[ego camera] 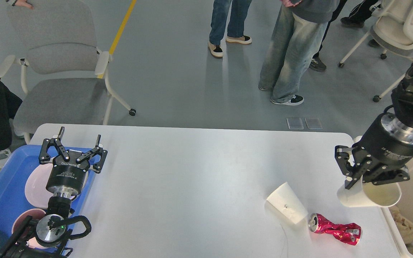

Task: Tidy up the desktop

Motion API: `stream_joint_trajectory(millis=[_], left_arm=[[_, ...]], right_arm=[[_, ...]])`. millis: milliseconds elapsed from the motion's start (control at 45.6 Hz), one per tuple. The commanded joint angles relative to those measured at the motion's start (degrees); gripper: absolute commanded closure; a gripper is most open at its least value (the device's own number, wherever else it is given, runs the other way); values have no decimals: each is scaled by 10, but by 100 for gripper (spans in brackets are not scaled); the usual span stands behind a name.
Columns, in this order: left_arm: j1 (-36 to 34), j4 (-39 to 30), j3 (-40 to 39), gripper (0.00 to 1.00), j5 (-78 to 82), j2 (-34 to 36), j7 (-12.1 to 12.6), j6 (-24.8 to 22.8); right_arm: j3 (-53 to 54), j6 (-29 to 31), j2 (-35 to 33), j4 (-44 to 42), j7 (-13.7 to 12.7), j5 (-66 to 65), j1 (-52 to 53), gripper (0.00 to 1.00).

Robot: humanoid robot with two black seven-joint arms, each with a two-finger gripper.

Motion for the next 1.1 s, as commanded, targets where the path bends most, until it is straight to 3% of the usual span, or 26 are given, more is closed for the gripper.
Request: stream_joint_trajectory(millis=[0, 110, 241, 416, 657, 789, 964, 1073], left_arm=[[0, 0, 0, 4, 0, 0, 0, -1], [0, 0, 0, 4, 0, 0, 0, 0], [0, 0, 0, 4, 0, 0, 0, 0], [0, 0, 0, 4, -1, 0, 0, 0], [0, 0, 0, 4, 0, 0, 0, 0], [0, 0, 0, 4, 0, 0, 0, 0], [0, 0, 0, 4, 0, 0, 0, 0], [0, 0, 0, 4, 0, 0, 0, 0]], right_arm=[[-27, -3, -2, -4, 0, -4, 19, 100], [-50, -69, -24, -21, -1, -1, -12, 100], [-56, -179, -95, -105, -3, 0, -119, 100], [-44, -232, -157, -255, -5, -7, -256, 100], [68, -364, -158, -441, -3, -7, -533, 100], [146, -377, -109, -603, -1, -7, -692, 100], [219, -378, 2, -890, 9, -4, -911, 100], [227, -387, 50, -964, 20, -4, -978, 100]])
